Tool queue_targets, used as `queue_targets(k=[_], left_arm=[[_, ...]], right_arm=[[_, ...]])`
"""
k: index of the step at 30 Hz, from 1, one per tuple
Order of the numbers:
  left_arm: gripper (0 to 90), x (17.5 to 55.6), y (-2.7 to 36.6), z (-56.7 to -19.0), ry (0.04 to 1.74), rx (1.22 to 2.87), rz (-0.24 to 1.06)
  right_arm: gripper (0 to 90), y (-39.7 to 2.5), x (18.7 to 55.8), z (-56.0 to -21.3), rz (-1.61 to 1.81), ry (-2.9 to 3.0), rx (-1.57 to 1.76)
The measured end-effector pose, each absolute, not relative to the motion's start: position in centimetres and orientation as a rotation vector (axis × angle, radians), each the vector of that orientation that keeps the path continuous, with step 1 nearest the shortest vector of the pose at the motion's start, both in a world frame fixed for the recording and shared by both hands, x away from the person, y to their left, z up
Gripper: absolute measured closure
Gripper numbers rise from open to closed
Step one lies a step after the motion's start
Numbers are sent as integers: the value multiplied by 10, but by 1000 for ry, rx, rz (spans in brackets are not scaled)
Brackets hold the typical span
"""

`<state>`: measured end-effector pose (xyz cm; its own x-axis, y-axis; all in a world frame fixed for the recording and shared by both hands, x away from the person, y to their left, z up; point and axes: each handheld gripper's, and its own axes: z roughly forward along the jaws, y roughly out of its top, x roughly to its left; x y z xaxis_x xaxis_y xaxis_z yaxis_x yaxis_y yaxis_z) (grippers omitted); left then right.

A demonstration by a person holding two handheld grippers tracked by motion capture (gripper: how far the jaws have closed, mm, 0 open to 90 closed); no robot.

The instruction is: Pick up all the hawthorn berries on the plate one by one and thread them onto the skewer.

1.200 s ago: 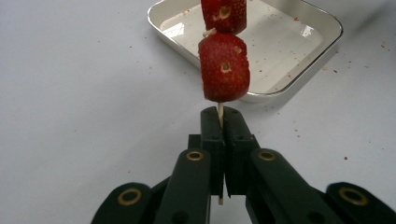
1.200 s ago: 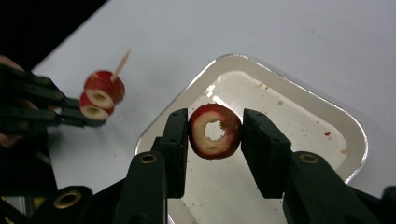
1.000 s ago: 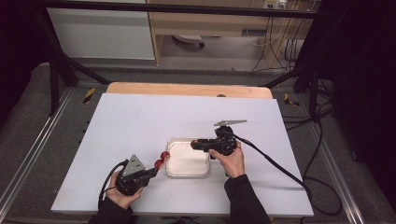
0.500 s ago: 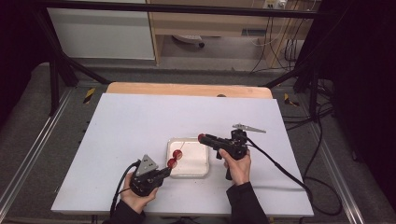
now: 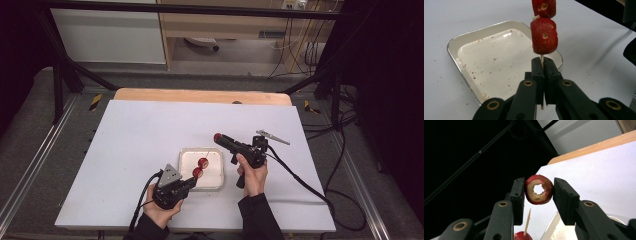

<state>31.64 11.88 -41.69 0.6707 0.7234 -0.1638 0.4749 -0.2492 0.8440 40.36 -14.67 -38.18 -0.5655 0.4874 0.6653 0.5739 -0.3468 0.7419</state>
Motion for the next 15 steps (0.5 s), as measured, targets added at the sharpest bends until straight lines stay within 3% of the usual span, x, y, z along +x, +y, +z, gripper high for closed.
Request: queue_targets(k=[15], left_arm=[[879, 322, 102, -418, 951, 1855, 324]], right_arm=[[626, -146, 404, -381, -2151, -1673, -1435]])
